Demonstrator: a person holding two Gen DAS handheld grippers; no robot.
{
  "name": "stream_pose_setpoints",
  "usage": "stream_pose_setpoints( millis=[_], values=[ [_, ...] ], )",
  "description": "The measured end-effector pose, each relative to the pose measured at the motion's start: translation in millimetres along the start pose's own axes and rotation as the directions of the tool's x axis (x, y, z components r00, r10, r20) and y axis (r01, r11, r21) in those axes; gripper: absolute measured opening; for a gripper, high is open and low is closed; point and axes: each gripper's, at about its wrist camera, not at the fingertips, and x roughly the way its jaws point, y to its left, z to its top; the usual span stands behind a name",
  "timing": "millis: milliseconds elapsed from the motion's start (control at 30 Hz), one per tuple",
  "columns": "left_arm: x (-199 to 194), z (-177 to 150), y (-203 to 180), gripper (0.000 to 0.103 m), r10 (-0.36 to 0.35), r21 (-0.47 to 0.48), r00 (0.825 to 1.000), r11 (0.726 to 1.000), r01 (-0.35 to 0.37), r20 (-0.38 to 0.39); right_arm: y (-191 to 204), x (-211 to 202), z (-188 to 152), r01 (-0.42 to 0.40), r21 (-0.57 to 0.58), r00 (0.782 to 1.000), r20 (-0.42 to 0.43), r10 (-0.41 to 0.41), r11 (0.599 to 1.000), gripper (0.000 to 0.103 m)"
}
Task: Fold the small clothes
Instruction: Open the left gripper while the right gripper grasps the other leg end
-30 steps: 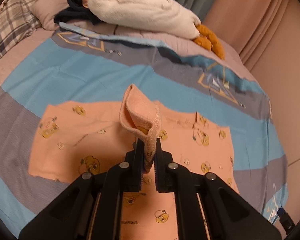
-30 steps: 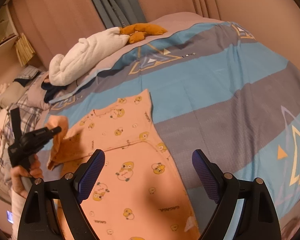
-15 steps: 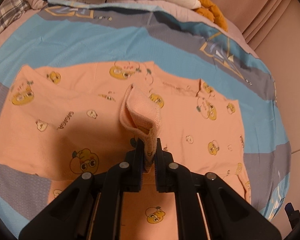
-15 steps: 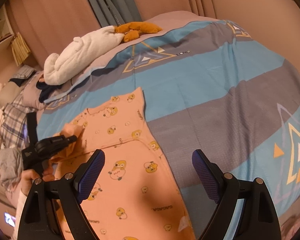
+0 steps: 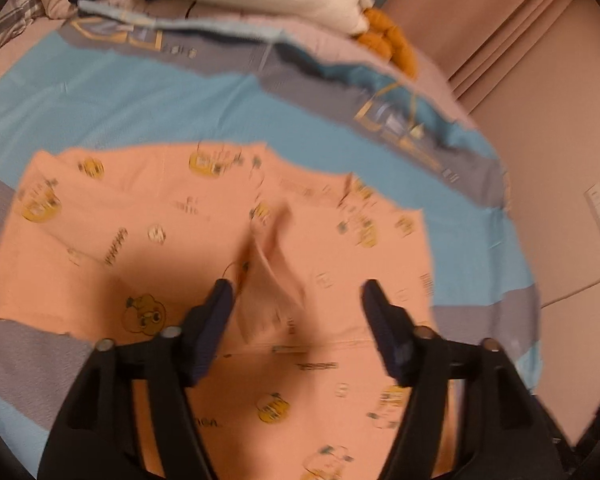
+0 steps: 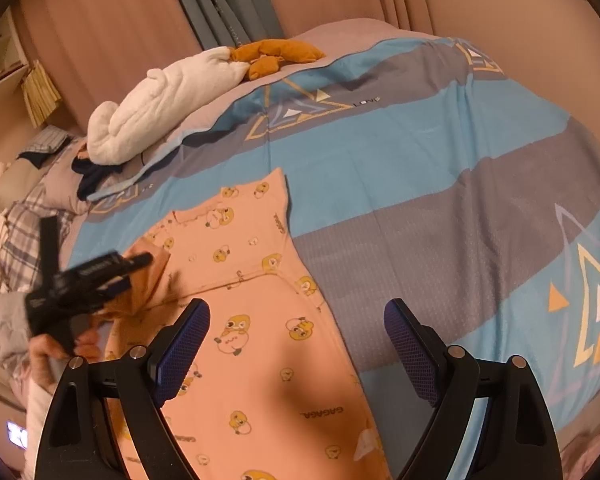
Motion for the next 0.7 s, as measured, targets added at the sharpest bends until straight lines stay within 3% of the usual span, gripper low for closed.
stream_pose_setpoints(
  millis=[100, 267, 467, 567, 700],
  values=[
    [-34.5, 7.3, 2.0, 0.080, -0.022, -0.036, 0.998, 0.999, 0.024, 0.055, 4.3, -1.1, 4.5, -0.006, -0.009, 1.000, 0.011, 0.006, 1.000, 0.088],
    [-91.9, 12.1, 22.2, 0.083, 0.019, -0.087, 0.987, 0.996, -0.005, 0.161, 20.7, -0.7, 12.3, -0.043, -0.042, 0.999, 0.026, 0.044, 0.998, 0.088],
    [-139.8, 3.1, 57.5, 0.084, 0.166, -0.173, 0.954, 0.977, -0.125, 0.251, 62.2, 15.4, 24.1, -0.107, -0.130, 0.994, 0.012, 0.110, 0.986, 0.088],
    [-151.0, -6.4, 76.7, 0.084, 0.220, -0.232, 0.939, 0.960, -0.159, 0.264, 81.3, 34.7, 29.5, -0.171, -0.138, 0.985, -0.042, 0.167, 0.976, 0.088],
    [-150.7, -19.1, 97.5, 0.083, 0.256, -0.288, 0.937, 0.940, -0.184, 0.237, 110.0, 80.2, 31.3, -0.269, -0.127, 0.954, -0.169, 0.246, 0.955, 0.088]
  ],
)
